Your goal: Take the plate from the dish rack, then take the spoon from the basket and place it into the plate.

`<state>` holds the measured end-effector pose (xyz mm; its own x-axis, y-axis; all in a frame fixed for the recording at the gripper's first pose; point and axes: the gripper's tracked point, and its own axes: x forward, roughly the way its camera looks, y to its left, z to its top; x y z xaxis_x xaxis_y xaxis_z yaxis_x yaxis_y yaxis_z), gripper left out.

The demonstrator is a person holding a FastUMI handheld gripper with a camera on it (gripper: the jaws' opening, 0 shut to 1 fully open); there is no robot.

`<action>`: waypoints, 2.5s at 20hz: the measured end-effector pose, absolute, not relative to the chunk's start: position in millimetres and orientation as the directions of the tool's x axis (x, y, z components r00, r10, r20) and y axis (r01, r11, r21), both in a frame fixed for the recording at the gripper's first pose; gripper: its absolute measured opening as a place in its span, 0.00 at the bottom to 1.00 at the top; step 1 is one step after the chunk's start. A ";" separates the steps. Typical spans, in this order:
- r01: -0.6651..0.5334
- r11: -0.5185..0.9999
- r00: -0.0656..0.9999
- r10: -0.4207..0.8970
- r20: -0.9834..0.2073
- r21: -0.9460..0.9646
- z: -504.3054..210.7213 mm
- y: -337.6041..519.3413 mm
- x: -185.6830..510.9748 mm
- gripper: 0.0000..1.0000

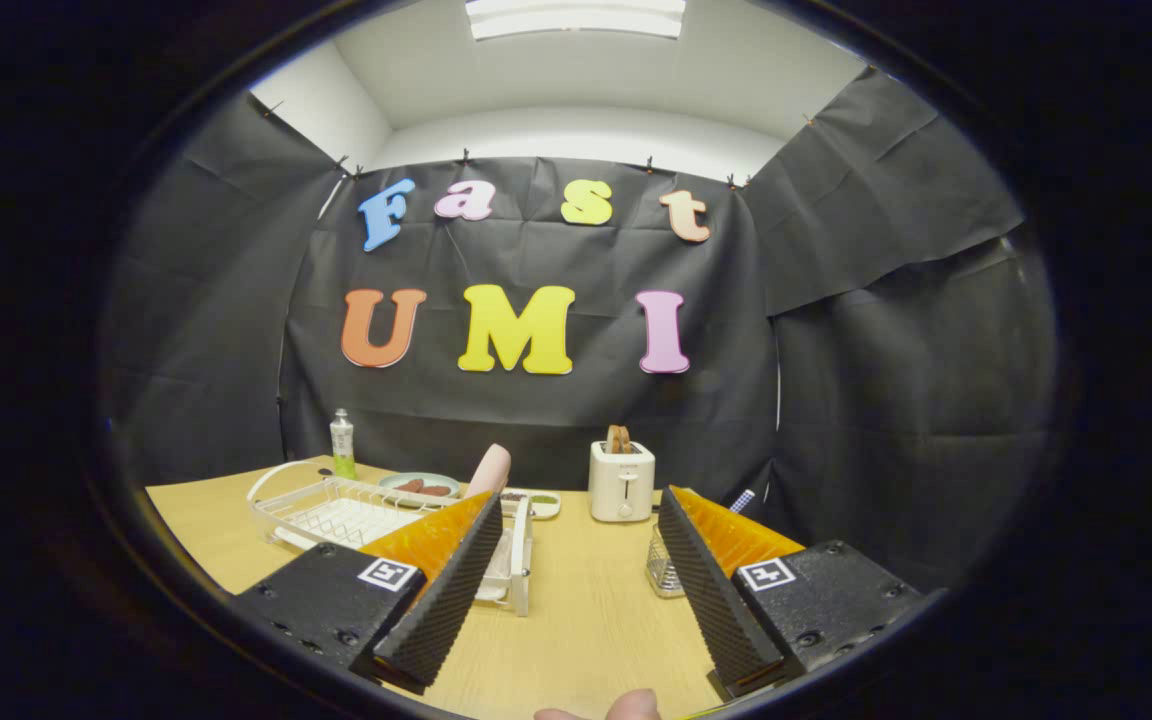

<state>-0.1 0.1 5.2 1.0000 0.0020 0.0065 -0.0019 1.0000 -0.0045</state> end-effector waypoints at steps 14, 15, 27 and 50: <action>-0.077 0.997 0.997 0.076 -0.005 -0.014 37.8 15.3 26.0 1.00; -0.091 0.996 0.996 0.091 -0.019 -0.017 39.8 18.3 32.7 1.00; -0.223 0.974 0.926 0.197 -0.322 -0.045 86.7 69.1 140.2 1.00; -0.073 0.995 0.575 0.102 -0.812 0.074 -44.6 110.3 260.2 0.78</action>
<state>260.2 110.3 -44.6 0.5750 0.1024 -0.8117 -0.0729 0.9946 0.0738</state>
